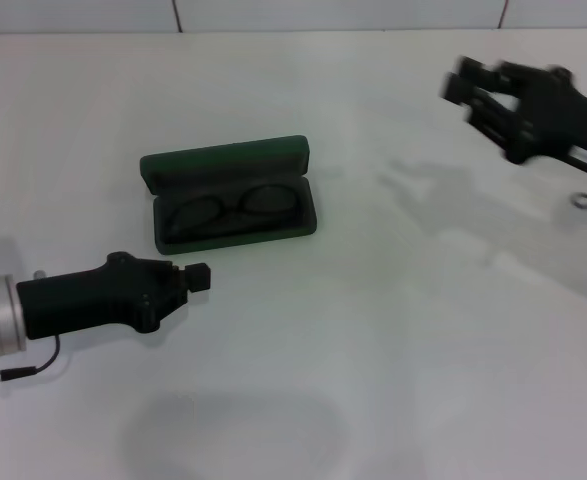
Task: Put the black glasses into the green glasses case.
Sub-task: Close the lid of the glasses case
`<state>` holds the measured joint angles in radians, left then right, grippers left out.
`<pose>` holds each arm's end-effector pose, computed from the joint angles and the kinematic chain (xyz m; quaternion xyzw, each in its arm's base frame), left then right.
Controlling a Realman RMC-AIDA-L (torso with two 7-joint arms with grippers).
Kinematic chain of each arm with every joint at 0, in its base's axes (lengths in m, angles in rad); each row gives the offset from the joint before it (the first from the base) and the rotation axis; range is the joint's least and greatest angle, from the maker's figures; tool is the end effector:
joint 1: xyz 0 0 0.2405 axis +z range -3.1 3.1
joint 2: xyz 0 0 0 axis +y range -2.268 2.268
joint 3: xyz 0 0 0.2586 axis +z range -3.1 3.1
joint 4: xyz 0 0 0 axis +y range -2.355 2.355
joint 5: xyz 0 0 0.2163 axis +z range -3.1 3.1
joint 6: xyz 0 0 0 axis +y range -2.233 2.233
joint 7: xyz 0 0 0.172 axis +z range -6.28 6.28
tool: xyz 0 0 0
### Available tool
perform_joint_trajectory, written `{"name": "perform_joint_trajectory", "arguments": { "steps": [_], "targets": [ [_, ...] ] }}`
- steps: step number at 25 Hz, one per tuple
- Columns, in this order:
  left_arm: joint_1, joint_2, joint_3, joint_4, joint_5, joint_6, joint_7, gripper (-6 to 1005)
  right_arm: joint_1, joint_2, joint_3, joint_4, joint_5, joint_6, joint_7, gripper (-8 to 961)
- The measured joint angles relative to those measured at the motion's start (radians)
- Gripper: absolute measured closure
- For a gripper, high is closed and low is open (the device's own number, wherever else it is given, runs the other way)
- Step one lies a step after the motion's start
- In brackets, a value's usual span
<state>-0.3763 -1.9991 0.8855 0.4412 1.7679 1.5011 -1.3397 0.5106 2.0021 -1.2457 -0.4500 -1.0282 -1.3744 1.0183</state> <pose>-0.3134 0.2942 -0.0385 -0.9023 -0.3209 -0.2601 0.1232 0.2159 0.3771 -0.0159 -0.8687 0.1381 0.4093 0.2423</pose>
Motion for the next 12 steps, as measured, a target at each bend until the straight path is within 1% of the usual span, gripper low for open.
{"name": "perform_joint_trajectory", "arguments": {
  "steps": [2, 4, 8, 12],
  "targets": [
    [-0.011, -0.003, 0.001, -0.003, 0.002, -0.006, 0.0, 932, -0.023, -0.016, 0.029, 0.059, 0.0, -0.029, -0.006, 762],
    [-0.025, -0.011, 0.001, -0.004, 0.012, -0.023, -0.001, 931, -0.057, -0.024, 0.032, 0.08, 0.0, -0.04, -0.017, 731],
    [-0.044, -0.03, 0.001, -0.004, 0.046, -0.086, -0.001, 930, -0.12, -0.034, 0.029, 0.083, -0.051, -0.079, -0.052, 669],
    [-0.05, -0.041, -0.005, -0.004, 0.049, -0.138, -0.001, 929, -0.142, -0.04, 0.033, 0.084, -0.128, -0.112, -0.076, 607]
  ]
}}
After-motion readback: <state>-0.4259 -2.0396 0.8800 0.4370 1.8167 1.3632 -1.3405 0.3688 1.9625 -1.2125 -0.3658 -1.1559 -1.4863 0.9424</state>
